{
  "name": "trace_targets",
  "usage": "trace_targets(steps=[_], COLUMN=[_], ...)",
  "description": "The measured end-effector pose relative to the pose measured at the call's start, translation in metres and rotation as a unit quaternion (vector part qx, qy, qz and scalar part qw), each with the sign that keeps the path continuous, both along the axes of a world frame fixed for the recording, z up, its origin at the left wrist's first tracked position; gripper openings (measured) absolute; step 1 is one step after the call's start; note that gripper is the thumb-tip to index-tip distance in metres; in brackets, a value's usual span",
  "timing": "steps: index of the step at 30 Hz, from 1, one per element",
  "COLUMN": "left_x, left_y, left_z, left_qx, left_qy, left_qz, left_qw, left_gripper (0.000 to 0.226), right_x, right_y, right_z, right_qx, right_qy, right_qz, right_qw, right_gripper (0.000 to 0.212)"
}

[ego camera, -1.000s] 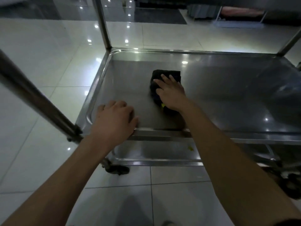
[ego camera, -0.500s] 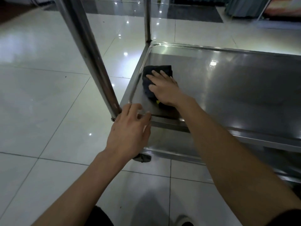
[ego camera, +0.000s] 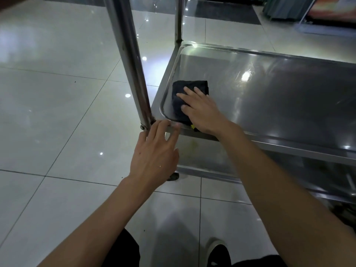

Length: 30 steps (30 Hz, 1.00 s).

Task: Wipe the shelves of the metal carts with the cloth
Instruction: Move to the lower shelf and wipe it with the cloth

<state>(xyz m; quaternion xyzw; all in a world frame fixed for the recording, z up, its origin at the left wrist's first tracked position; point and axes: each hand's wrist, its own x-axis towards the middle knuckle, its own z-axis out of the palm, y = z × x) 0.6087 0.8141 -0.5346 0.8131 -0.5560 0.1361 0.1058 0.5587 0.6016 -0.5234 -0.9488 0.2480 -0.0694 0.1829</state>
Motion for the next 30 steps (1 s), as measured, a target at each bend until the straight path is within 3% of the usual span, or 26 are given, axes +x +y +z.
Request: trace_targets(steps=[10, 19, 25, 30], left_x=[0.004, -0.002, -0.061, -0.078], left_y=[-0.002, -0.009, -0.055, -0.068], left_z=[0.005, 0.011, 0.039, 0.028], left_qx=[0.015, 0.002, 0.016, 0.034], left_qy=[0.027, 0.051, 0.082, 0.047], left_qz=[-0.015, 0.002, -0.133, -0.060], left_qw=[0.999, 0.999, 0.988, 0.997], left_gripper=[0.053, 0.042, 0.037, 0.042], right_x=[-0.052, -0.151, -0.148, -0.190], right_y=[0.032, 0.035, 0.039, 0.014], right_z=[0.018, 0.025, 0.031, 0.029], right_qx=[0.005, -0.025, -0.034, -0.033], right_qy=[-0.002, 0.049, 0.049, 0.014], right_qz=[-0.009, -0.102, -0.126, -0.160], right_qw=[1.000, 0.993, 0.990, 0.987], right_gripper=[0.044, 0.047, 0.047, 0.044])
